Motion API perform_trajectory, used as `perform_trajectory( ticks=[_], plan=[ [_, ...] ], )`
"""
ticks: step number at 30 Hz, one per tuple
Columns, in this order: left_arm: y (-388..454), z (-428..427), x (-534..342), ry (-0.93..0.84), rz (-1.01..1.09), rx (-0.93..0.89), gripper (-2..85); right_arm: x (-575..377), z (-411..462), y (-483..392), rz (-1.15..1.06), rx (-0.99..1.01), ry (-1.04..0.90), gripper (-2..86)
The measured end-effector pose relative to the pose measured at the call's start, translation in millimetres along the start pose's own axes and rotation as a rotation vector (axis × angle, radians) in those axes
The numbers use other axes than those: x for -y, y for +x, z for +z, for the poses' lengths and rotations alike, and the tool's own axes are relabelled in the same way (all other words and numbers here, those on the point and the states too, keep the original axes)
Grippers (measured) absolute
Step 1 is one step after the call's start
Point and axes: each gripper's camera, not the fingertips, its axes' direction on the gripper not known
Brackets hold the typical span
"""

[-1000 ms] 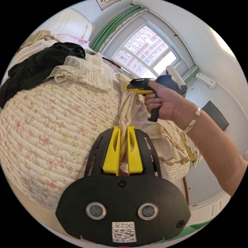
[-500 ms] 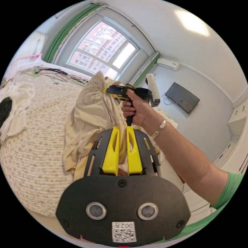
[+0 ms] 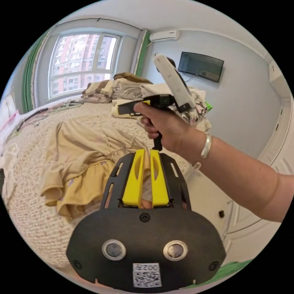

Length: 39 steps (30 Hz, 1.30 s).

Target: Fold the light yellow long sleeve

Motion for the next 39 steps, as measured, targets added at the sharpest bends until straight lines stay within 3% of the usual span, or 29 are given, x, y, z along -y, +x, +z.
perform_trajectory(
  ticks=[4, 6, 8, 11, 15, 21, 24, 30, 39],
  plan=[
    [-32, -62, -27, 0.127, -0.013, 0.117, -0.7, -47, 4, -41, -0.167, 0.026, -0.071, -0.5],
    [-57, -84, -37, 0.177, -0.079, 0.214, -0.8, -80, 47, -41, -0.177, -0.127, -0.282, -0.8],
    [-99, -96, -43, 0.163, -0.179, 0.243, -0.7, -92, 30, -37, -0.136, -0.124, -0.198, -0.9],
    [-148, -98, -48, 0.111, -0.299, 0.183, 0.1, -90, -2, -37, -0.061, -0.203, -0.181, -0.9],
    [-188, -87, -55, 0.103, -0.447, 0.044, 6.3, -109, -60, -45, 0.043, -0.233, 0.024, -0.5],
    [-197, -42, -54, -0.013, -0.5, -0.032, 12.7, -161, -37, -33, 0.094, -0.124, -0.137, 6.8],
    [-197, -16, -57, -0.084, -0.512, -0.022, 11.6, -194, -44, -19, 0.183, -0.062, -0.008, 7.7],
    [-205, -19, -43, -0.155, -0.507, 0.012, 1.0, -203, -62, 14, 0.365, 0.068, -0.021, 6.9],
    [-209, -83, -50, -0.164, -0.637, -0.224, -1.2, -225, -128, 23, 0.388, 0.098, -0.088, 4.7]
  ],
)
